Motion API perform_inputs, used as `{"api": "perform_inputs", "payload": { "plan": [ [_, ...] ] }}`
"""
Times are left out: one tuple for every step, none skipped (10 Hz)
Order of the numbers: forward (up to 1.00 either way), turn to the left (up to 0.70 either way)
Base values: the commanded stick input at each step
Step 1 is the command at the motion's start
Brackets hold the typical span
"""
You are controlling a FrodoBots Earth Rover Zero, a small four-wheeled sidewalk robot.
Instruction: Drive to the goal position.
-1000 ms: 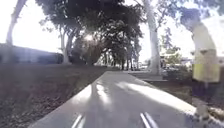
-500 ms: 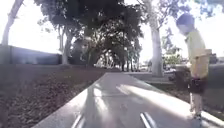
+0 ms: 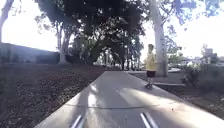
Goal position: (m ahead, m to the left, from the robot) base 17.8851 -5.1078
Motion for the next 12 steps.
{"api": "perform_inputs", "payload": {
  "plan": [
    [0.0, 0.0],
    [0.0, 0.0],
    [0.0, 0.0],
    [0.68, 0.0],
    [0.98, 0.0],
    [0.98, 0.0],
    [0.98, 0.0],
    [0.98, 0.0],
    [0.98, 0.0],
    [0.98, 0.0],
    [0.33, 0.0],
    [0.0, 0.0]
  ]
}}
